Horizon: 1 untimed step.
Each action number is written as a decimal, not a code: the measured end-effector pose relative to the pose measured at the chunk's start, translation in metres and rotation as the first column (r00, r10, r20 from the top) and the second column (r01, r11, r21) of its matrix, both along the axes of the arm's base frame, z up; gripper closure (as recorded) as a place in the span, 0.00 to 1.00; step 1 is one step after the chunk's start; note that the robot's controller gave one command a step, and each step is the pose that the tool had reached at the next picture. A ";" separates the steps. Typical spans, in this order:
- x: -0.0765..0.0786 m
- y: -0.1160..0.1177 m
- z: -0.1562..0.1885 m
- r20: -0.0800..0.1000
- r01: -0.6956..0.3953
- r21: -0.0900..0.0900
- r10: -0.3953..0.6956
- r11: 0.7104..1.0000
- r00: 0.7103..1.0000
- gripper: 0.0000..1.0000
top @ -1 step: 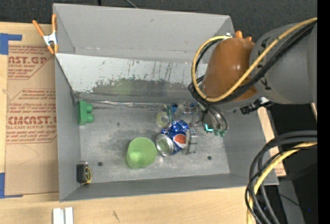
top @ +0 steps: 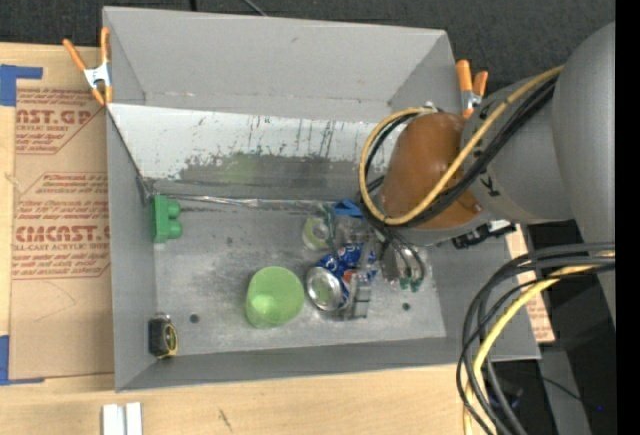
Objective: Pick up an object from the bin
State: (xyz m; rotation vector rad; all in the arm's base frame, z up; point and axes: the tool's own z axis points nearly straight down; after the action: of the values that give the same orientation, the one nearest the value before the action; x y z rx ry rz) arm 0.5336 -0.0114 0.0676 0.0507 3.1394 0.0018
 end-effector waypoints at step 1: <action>0.001 0.000 0.004 0.000 -0.001 -0.001 0.001 1.000 1.000 1.00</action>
Offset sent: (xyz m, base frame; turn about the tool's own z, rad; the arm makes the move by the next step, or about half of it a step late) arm 0.0000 0.0000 0.0000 0.0000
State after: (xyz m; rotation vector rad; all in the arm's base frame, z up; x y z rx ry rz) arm 0.5348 -0.0116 0.0718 0.0485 3.1394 0.0005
